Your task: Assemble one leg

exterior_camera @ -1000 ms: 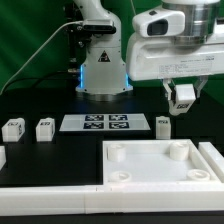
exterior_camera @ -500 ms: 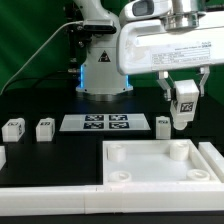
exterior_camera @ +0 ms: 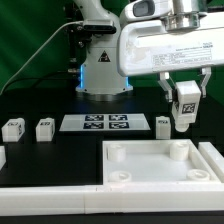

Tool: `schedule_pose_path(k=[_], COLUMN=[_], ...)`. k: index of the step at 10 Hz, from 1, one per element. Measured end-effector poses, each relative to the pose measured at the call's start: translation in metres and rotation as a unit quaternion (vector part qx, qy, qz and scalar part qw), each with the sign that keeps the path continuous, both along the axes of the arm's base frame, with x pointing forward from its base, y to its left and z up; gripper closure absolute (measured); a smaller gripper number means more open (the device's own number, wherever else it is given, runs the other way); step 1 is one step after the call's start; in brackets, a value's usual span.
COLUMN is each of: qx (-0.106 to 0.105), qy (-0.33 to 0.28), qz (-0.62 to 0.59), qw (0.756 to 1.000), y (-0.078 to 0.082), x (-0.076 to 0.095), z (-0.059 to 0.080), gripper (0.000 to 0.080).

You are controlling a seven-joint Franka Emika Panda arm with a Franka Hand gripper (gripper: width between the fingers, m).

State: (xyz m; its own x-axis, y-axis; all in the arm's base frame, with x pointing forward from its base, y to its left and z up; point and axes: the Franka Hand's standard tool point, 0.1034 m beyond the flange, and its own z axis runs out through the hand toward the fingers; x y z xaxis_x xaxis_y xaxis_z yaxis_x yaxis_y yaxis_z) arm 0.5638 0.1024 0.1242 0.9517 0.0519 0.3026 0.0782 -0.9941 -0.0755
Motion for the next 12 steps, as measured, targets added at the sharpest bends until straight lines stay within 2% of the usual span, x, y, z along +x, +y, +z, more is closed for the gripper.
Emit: schedule_pose_path(k=[1, 2, 3, 4, 5, 8, 10, 12], qx=[0.008, 0.014, 0.014, 0.010, 0.007, -0.007, -0.011, -0.009], qy=[-0.062, -0.116, -0.138, -0.124, -0.133, -0.143, -0.147, -0.147], qz=[-0.003, -0.002, 0.002, 0.009, 0.015, 0.037, 0.037, 0.036], qw=[0.998, 0.993, 0.990, 0.992, 0.991, 0.989, 0.988, 0.988], y=[0.001, 0.002, 0.002, 0.002, 0.002, -0.006, -0.013, -0.012], x=[0.006, 0.004, 0.005, 0.012, 0.022, 0.053, 0.069, 0.073], z=[0.004, 0.004, 0.002, 0.002, 0.006, 0.009, 0.001, -0.011], gripper=[0.0505, 0.0505, 0.0505, 0.0505, 0.0505, 0.0505, 0.0505, 0.0505])
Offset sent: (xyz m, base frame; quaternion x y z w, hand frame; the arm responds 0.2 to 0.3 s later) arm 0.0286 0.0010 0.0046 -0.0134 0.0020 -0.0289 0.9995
